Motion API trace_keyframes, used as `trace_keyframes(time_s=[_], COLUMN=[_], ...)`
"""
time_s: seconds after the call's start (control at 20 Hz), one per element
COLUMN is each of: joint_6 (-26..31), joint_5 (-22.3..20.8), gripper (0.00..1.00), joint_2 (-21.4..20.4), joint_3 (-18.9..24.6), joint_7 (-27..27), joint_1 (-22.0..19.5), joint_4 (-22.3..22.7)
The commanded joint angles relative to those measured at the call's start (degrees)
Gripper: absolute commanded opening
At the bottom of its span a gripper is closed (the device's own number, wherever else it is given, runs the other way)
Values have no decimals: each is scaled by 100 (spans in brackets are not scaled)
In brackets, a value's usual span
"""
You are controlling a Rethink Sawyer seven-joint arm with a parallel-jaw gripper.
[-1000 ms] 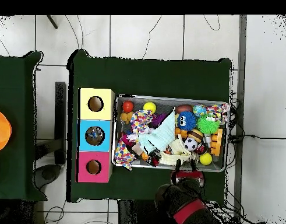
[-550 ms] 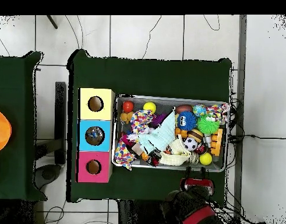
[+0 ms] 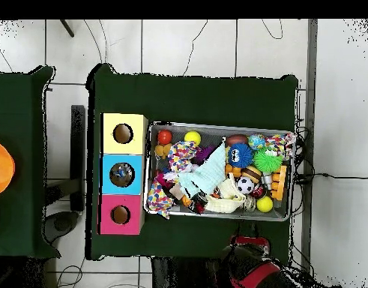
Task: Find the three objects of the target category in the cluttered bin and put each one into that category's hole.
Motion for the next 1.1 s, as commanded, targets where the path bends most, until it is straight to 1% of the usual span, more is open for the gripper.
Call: trace_keyframes(time_s=[0.05,0.1,0.15,0.25,0.35,0.45,0.55,0.65,0.7,0.75,0.8,0.9,1.1], joint_6=[-201,-176,33,385,609,844,983,1169,1225,1364,1368,1562,1637], joint_5=[-344,-372,-496,-728,-956,-1071,-1070,-1224,-1323,-1451,-1497,-1686,-1803], gripper=[100,100,100,100,100,100,100,100,100,100,100,100,100], joint_2=[712,792,969,1417,1704,1808,1826,1933,2065,2170,2165,2280,2342], joint_3=[-31,-27,11,-54,-39,2,-123,-93,-108,-51,-2,80,178], joint_7=[117,127,219,209,227,349,244,315,279,346,353,423,463], joint_1=[-152,-180,-190,-221,-278,-255,-133,-148,-168,-204,-205,-258,-316], joint_4=[-134,-101,-50,-118,-75,52,44,102,37,79,34,84,118])
